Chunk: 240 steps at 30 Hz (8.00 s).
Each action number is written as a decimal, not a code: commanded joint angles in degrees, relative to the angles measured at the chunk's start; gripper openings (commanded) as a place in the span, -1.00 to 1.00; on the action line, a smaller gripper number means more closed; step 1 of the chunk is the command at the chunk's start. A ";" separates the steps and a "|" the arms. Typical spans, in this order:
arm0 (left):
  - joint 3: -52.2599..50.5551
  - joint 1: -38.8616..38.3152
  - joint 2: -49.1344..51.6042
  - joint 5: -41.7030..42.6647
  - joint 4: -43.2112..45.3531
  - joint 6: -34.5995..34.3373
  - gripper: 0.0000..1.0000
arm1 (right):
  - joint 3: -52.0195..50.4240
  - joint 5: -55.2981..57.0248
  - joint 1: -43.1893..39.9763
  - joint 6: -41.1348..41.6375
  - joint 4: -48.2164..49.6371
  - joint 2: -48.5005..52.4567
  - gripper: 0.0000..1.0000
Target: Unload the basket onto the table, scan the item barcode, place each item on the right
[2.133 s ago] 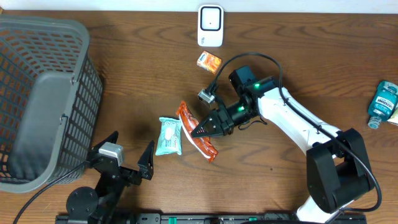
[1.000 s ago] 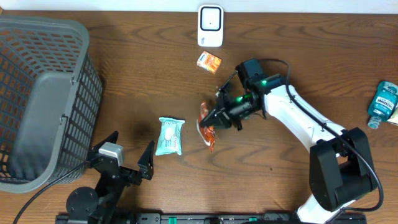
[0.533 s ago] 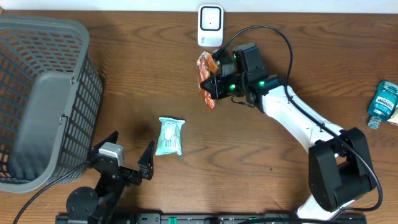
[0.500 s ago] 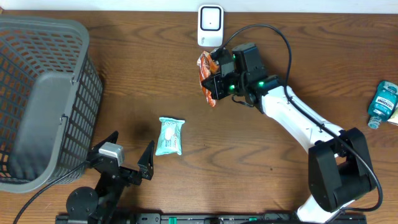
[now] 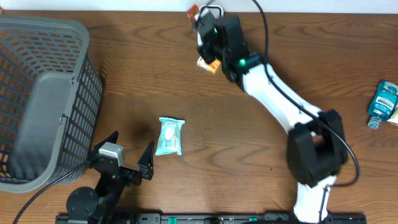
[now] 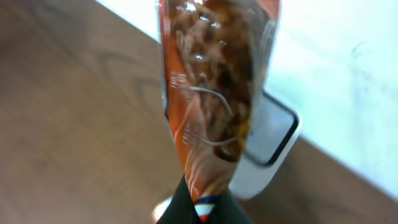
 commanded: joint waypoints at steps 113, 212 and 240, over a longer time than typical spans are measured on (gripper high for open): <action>-0.04 -0.22 -0.15 0.70 0.07 -0.72 0.95 | 16.90 -23.71 -10.38 55.19 -35.21 28.50 -0.98; -0.04 -0.22 -0.15 0.70 0.07 -0.72 0.96 | -20.63 0.13 -8.46 22.71 51.56 3.30 -0.98; -0.04 -0.22 -0.15 0.70 0.07 -0.72 0.96 | 4.39 1.55 -8.76 22.69 37.62 18.80 -0.98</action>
